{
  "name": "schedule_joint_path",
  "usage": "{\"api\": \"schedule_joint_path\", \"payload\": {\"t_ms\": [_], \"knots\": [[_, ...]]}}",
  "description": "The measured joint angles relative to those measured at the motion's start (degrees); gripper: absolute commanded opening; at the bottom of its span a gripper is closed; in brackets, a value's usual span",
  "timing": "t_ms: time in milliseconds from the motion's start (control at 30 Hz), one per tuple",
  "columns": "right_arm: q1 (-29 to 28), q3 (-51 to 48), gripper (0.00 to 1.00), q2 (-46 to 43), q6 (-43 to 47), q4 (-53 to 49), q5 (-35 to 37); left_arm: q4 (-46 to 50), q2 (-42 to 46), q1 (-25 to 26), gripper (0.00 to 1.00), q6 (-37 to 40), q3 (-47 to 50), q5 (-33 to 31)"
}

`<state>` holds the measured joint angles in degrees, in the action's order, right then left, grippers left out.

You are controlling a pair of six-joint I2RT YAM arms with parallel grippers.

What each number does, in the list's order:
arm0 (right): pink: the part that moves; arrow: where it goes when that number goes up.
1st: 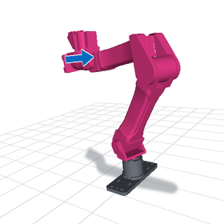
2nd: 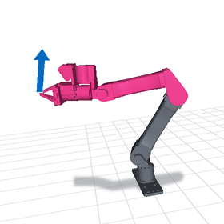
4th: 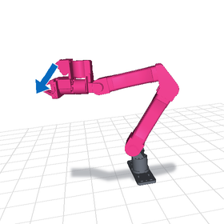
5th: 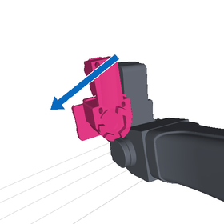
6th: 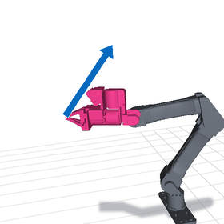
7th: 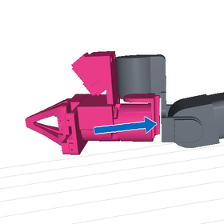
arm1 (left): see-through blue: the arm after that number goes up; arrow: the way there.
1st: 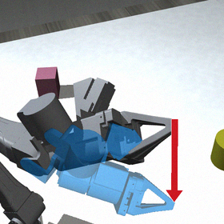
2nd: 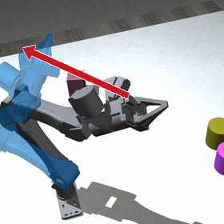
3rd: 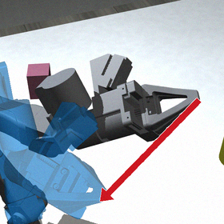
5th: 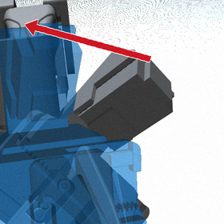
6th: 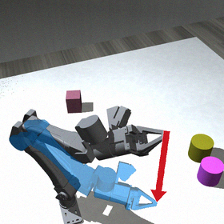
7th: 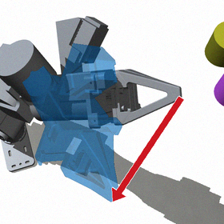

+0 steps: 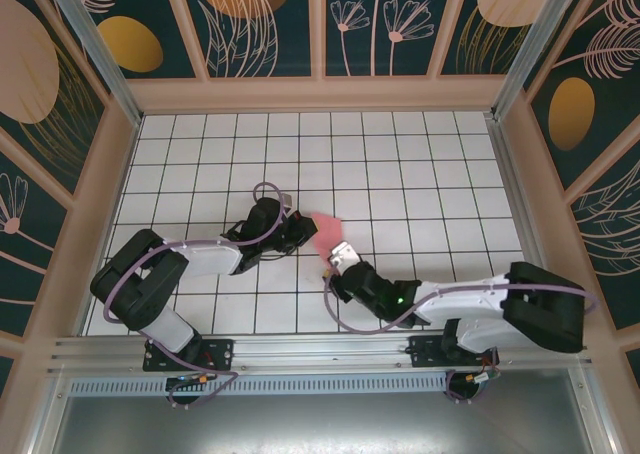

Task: Fold a paper plane with a square sheet of paper (pick it up from the middle)
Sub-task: Fold the wing for the fifth time at the center of the table.

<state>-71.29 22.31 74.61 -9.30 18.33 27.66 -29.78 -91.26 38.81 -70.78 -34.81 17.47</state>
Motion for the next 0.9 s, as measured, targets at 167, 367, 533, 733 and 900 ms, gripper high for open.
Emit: {"api": "schedule_joint_path", "payload": {"t_ms": [167,367,533,733,900], "knots": [[-2.32,3.50,0.49,8.04,1.57,0.42,5.97,0.00,0.00,0.20,0.00,-0.04,0.00,0.00],[-2.97,4.46,0.34,13.07,2.19,0.87,12.22,0.00,0.00,0.20,0.00,-0.04,0.00,0.00],[-2.97,5.27,0.32,15.52,2.56,1.20,14.69,0.02,0.00,0.20,0.00,-0.04,0.00,0.00],[-2.97,5.66,0.24,15.67,2.80,1.97,15.85,0.07,0.00,0.20,0.00,-0.04,0.00,-0.02],[-2.97,5.68,0.17,15.67,2.84,2.36,15.89,0.07,0.00,0.20,0.00,-0.04,0.00,-0.02]]}}
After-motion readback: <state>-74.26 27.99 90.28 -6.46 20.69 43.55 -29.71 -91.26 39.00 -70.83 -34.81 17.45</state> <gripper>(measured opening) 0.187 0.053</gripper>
